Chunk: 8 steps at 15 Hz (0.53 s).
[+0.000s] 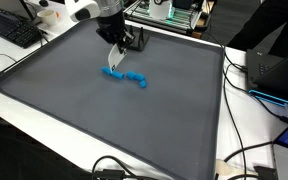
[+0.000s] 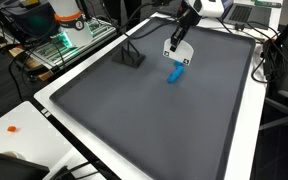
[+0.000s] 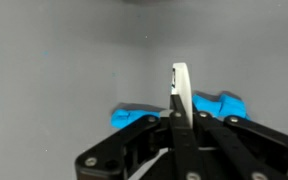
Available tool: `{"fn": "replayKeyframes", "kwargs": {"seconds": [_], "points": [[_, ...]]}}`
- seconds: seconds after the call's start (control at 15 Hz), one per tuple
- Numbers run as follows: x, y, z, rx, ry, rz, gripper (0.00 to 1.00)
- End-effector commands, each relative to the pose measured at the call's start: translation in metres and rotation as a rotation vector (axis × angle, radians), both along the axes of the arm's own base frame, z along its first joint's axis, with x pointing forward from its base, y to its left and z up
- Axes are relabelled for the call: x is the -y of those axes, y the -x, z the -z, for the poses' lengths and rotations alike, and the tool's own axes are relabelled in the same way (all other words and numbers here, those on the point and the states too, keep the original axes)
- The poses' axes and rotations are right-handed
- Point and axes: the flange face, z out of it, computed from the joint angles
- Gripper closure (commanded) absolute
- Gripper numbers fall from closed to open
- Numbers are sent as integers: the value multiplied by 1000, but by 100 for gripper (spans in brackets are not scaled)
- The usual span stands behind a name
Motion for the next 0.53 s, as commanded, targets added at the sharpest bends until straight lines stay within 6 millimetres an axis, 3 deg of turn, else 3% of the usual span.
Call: {"fn": "replayKeyframes", "kwargs": {"seconds": [0.0,0.47], "points": [[3,-9,6,22,25,8,99],[3,-23,19,45,41,-16,99]]}}
